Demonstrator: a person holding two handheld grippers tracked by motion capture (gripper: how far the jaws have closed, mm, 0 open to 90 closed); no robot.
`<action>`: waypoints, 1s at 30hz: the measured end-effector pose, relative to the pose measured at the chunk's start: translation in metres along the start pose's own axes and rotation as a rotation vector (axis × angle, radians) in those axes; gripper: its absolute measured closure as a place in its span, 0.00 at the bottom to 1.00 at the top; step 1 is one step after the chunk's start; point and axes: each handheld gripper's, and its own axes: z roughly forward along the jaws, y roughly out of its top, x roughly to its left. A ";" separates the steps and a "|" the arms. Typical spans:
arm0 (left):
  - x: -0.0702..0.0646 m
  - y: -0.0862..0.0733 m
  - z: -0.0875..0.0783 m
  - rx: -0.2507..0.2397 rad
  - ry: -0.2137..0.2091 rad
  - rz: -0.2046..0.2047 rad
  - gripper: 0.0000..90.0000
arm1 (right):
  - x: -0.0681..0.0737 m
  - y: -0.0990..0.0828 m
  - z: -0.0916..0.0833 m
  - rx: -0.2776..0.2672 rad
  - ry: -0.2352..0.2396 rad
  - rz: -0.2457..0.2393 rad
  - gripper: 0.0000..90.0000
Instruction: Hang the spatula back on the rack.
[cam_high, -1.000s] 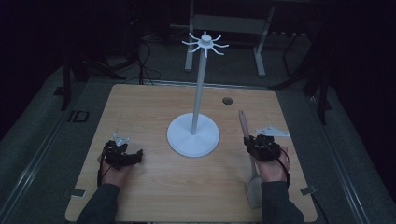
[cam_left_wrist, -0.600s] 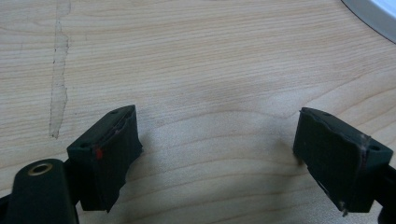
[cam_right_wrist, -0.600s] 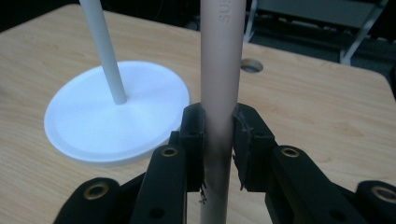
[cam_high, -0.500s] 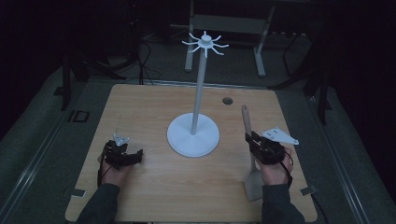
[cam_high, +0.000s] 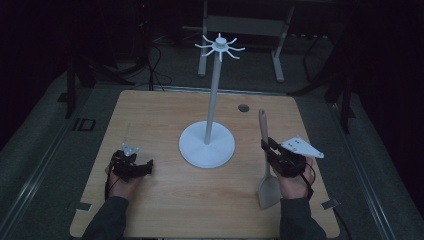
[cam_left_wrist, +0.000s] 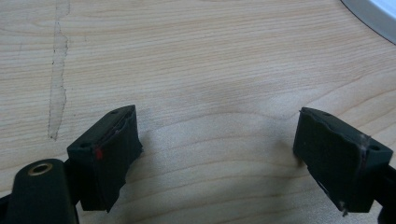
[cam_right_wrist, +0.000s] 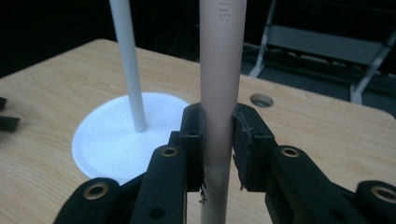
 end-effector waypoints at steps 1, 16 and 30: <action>0.000 0.000 0.000 0.000 0.000 0.000 0.16 | 0.002 0.002 -0.001 -0.016 0.006 -0.008 0.83; 0.000 0.000 0.000 -0.002 0.000 0.000 0.16 | 0.015 0.015 -0.001 -0.100 0.057 -0.024 0.83; 0.000 0.000 0.000 -0.001 0.000 0.001 0.16 | 0.024 0.022 0.009 -0.141 0.087 -0.023 0.83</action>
